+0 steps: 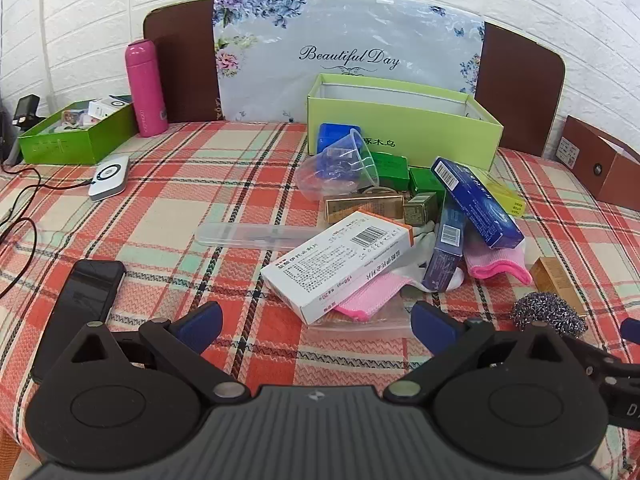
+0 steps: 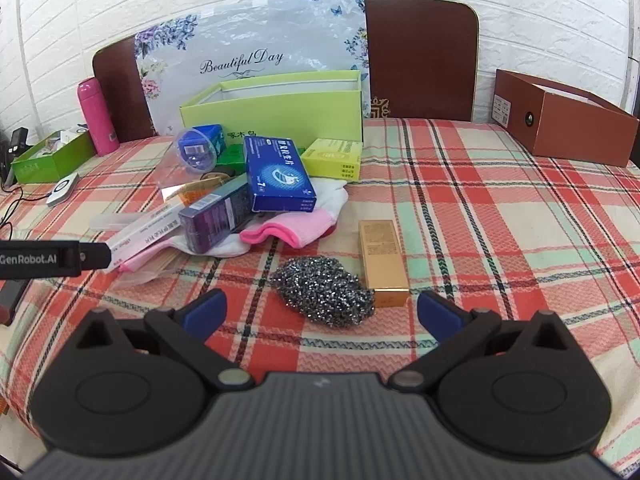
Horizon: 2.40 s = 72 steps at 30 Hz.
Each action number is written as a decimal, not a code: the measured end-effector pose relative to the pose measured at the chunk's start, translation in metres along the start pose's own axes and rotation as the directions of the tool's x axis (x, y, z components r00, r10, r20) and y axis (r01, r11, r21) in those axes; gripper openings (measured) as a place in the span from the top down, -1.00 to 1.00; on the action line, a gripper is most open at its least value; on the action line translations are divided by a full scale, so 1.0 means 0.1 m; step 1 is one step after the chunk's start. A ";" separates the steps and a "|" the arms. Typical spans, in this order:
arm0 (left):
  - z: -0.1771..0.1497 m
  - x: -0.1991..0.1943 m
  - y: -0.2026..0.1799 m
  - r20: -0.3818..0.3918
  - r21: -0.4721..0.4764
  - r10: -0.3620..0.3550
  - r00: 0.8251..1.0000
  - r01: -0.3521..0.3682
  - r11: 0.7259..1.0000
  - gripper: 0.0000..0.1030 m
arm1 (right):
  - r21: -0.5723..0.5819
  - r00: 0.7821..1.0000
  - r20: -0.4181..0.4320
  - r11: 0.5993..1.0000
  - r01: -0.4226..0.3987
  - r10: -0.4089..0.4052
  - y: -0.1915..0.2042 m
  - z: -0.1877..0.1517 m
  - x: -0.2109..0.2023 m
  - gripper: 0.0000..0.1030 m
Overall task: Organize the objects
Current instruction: 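Grasp the steel wool scrubber with right tool while left grasps white-orange medicine box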
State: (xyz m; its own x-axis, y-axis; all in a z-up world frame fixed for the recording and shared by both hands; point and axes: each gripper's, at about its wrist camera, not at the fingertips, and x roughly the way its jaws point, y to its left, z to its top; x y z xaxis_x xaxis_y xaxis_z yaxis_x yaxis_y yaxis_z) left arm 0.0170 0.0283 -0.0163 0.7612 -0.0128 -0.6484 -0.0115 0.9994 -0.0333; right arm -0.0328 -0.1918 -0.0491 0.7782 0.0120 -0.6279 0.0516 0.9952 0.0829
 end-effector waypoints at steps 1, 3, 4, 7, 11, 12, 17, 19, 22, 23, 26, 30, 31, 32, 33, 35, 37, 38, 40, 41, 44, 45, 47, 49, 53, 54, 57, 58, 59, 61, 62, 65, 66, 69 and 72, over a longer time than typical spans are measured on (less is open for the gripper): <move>0.01 0.02 0.01 -0.002 0.003 -0.014 1.000 0.014 1.000 -1.00 | 0.000 1.000 -0.001 1.000 -0.004 0.004 0.00 -0.01 0.01 -1.00; 0.05 0.07 0.04 -0.005 0.012 -0.043 0.999 0.043 0.999 -1.00 | 0.001 1.000 -0.007 1.000 -0.011 0.011 -0.01 -0.02 0.03 -1.00; 0.07 0.09 0.05 -0.003 0.021 -0.048 0.999 0.048 0.999 -1.00 | 0.000 1.000 -0.011 1.000 -0.015 0.015 -0.01 -0.03 0.04 -1.00; 0.13 0.20 0.08 0.006 0.069 -0.082 0.997 0.081 0.994 -1.00 | -0.004 1.000 -0.018 1.000 -0.017 0.017 0.00 -0.05 0.07 -1.00; 0.25 0.41 0.14 -0.025 0.139 -0.141 0.990 0.143 0.980 -1.00 | 0.000 0.999 -0.029 1.000 -0.019 0.019 -0.01 -0.06 0.11 -1.00; 0.28 0.45 0.15 -0.024 0.155 -0.144 0.989 0.146 0.977 -1.00 | 0.000 0.999 -0.031 1.000 -0.021 0.021 -0.02 -0.06 0.13 -1.00; 0.39 0.63 0.15 -0.040 0.209 -0.197 0.980 0.201 0.957 -1.00 | -0.021 0.999 -0.033 0.999 -0.031 0.030 0.01 -0.03 0.23 -1.00; 0.40 0.72 0.13 -0.058 0.214 -0.206 0.977 0.214 0.953 -1.00 | -0.034 0.999 -0.025 0.999 -0.036 0.035 0.01 0.00 0.29 -1.00; 0.38 0.86 0.10 -0.091 0.215 -0.189 0.978 0.205 0.955 -1.00 | -0.061 0.999 -0.033 0.997 -0.042 0.040 0.03 0.04 0.42 -1.00; 0.37 0.90 0.09 -0.101 0.211 -0.188 0.977 0.206 0.956 -1.00 | -0.067 0.999 -0.031 0.997 -0.044 0.042 0.04 0.05 0.45 -1.00; 0.35 0.97 0.08 -0.131 0.183 -0.192 0.973 0.214 0.959 -0.99 | -0.074 0.999 -0.025 0.996 -0.048 0.046 0.06 0.08 0.54 -0.95; 0.33 0.98 0.07 -0.133 0.147 -0.205 0.970 0.224 0.963 -0.72 | -0.087 0.999 -0.031 0.995 -0.037 0.035 0.09 0.07 0.65 -0.68; 0.33 0.96 0.07 -0.130 0.139 -0.207 0.970 0.224 0.965 -0.52 | -0.099 0.999 -0.026 0.995 -0.028 0.025 0.10 0.06 0.65 -0.50; 0.33 0.93 0.08 -0.126 0.130 -0.206 0.970 0.222 0.966 -0.37 | -0.114 1.000 -0.019 0.993 -0.021 0.019 0.11 0.05 0.65 -0.33; 0.32 0.90 0.09 -0.129 0.116 -0.212 0.969 0.227 0.967 -0.28 | -0.122 1.000 -0.019 0.992 -0.020 0.018 0.11 0.04 0.63 0.03; 0.29 0.81 0.14 -0.133 0.071 -0.234 0.963 0.245 0.967 0.22 | -0.100 0.999 -0.028 0.994 -0.048 0.045 0.09 0.02 0.57 0.10; 0.23 0.71 0.20 -0.144 0.013 -0.253 0.957 0.258 0.966 0.27 | -0.086 0.994 -0.027 0.990 -0.112 0.110 0.06 0.01 0.47 0.22; 0.17 0.65 0.22 -0.139 -0.013 -0.269 0.953 0.270 0.963 0.27 | -0.079 0.989 -0.023 0.986 -0.147 0.146 0.04 0.00 0.42 0.22; 0.09 0.57 0.21 -0.135 -0.012 -0.269 0.954 0.270 0.963 0.09 | -0.091 0.981 -0.021 0.977 -0.193 0.192 0.02 -0.02 0.36 0.19; 0.07 0.56 0.20 -0.131 -0.006 -0.254 0.958 0.256 0.967 -0.12 | -0.107 0.982 -0.021 0.977 -0.187 0.186 0.02 -0.04 0.35 0.19; 0.11 0.59 0.19 -0.104 -0.006 -0.194 0.975 0.195 0.981 -0.21 | -0.133 0.987 -0.015 0.978 -0.159 0.159 0.05 -0.07 0.35 0.02; 0.15 0.62 0.22 -0.102 -0.027 -0.189 0.977 0.187 0.982 -0.21 | -0.130 0.988 -0.017 0.980 -0.153 0.152 0.05 -0.08 0.35 0.01; 0.22 0.65 0.30 -0.086 -0.076 -0.184 0.979 0.177 0.981 -0.21 | -0.129 0.989 -0.012 0.980 -0.149 0.149 0.04 -0.09 0.36 -0.09; 0.26 0.64 0.38 -0.082 -0.105 -0.156 0.984 0.147 0.984 -0.25 | -0.132 0.989 -0.013 0.980 -0.147 0.147 0.05 -0.10 0.36 -0.32; 0.21 0.53 0.50 -0.077 -0.056 -0.150 0.986 0.146 0.988 -0.40 | -0.158 0.990 -0.025 0.977 -0.140 0.138 0.06 -0.13 0.42 -0.46; 0.19 0.50 0.54 -0.065 -0.037 -0.146 0.987 0.144 0.989 -0.41 | -0.159 0.991 -0.024 0.978 -0.137 0.135 0.06 -0.14 0.44 -0.46; 0.22 0.50 0.61 -0.035 0.033 -0.111 0.993 0.112 0.993 -0.55 | -0.144 0.989 -0.030 0.979 -0.146 0.144 0.05 -0.14 0.49 -0.46; 0.26 0.52 0.61 -0.030 0.055 -0.101 0.994 0.102 0.993 -0.55 | -0.145 0.990 -0.029 0.979 -0.142 0.139 0.05 -0.14 0.51 -0.46; 0.30 0.55 0.60 -0.022 0.079 -0.102 0.995 0.103 0.992 -0.58 | -0.149 0.990 -0.028 0.979 -0.139 0.136 0.06 -0.14 0.51 -0.46; 0.36 0.63 0.55 0.006 0.136 -0.132 0.991 0.130 0.982 -0.58 | -0.143 0.990 -0.028 0.980 -0.138 0.135 0.07 -0.15 0.53 -0.48; 0.38 0.66 0.51 0.019 0.169 -0.157 0.987 0.152 0.974 -0.58 | -0.136 0.990 -0.030 0.981 -0.139 0.136 0.06 -0.15 0.53 -0.49; 0.41 0.77 0.42 0.009 0.251 -0.266 0.964 0.255 0.934 -0.63 | -0.135 0.991 -0.038 0.982 -0.134 0.131 0.05 -0.15 0.55 -0.50; 0.41 0.83 0.39 -0.009 0.258 -0.278 0.961 0.270 0.927 -0.64 | -0.137 0.991 -0.037 0.981 -0.135 0.132 0.05 -0.15 0.55 -0.50; 0.41 1.00 0.34 -0.016 0.267 -0.223 0.975 0.219 0.938 -0.71 | -0.145 0.991 -0.040 0.981 -0.132 0.128 0.06 -0.14 0.58 -0.50; 0.41 1.08 0.43 -0.068 0.201 -0.235 0.970 0.244 0.949 -0.60 | -0.156 0.992 -0.035 0.980 -0.127 0.123 0.08 -0.12 0.61 -0.50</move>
State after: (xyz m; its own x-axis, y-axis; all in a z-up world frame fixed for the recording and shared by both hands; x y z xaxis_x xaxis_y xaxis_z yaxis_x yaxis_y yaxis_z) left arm 0.1252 0.0715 -0.0561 0.6964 -0.2495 -0.6728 0.3049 0.9517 -0.0374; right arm 0.0071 -0.1820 -0.0959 0.7564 0.1380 -0.6394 -0.1462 0.9884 0.0403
